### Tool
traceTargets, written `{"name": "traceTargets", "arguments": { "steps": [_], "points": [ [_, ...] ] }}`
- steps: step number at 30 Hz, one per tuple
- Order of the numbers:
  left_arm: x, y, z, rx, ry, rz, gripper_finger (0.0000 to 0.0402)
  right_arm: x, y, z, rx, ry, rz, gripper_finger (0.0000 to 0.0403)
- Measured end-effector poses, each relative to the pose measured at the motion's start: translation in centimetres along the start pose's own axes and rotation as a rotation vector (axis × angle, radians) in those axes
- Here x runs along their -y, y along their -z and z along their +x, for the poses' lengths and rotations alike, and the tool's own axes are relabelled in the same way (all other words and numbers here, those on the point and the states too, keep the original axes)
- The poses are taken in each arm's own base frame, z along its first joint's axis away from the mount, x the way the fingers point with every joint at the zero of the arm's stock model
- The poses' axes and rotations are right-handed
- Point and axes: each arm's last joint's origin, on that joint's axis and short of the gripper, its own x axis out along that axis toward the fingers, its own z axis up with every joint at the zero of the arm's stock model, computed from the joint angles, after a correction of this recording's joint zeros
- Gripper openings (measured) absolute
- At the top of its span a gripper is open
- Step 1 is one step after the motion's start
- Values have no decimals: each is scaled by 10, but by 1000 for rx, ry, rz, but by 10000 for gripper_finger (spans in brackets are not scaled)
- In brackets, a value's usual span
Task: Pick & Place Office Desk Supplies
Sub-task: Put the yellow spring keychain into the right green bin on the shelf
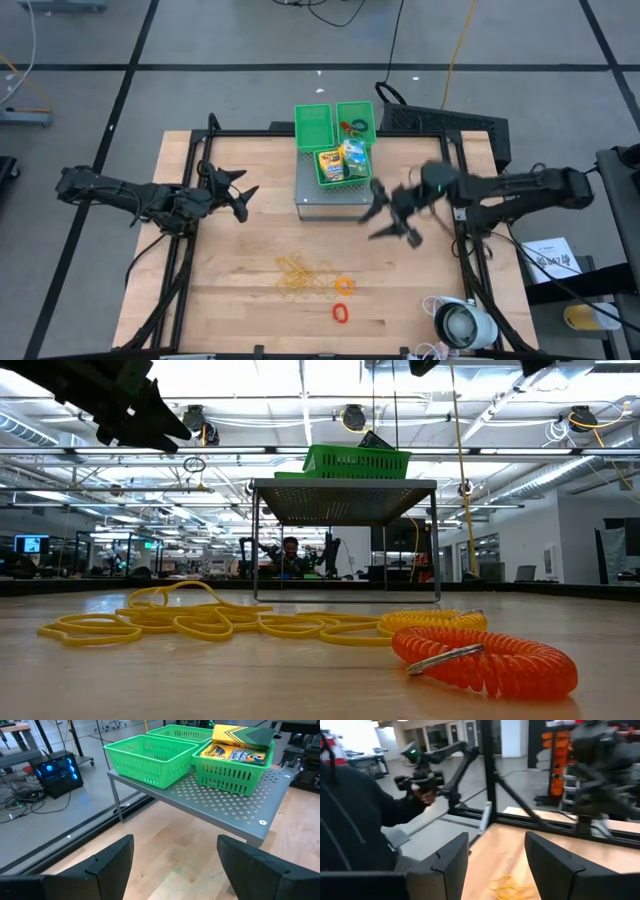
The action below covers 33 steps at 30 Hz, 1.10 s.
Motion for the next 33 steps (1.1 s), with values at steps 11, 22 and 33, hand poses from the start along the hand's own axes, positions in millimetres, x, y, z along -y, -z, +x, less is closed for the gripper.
{"name": "traceTargets", "arguments": {
  "steps": [11,22,33],
  "points": [
    [0,-1,0,5,1,-5,296,-52,89,60,-365,241,39,186],
    [0,-1,0,5,1,-4,296,-59,160,94,-600,296,50,176],
    [0,-1,0,5,1,-4,296,-55,196,109,-630,267,67,196]
  ]
}}
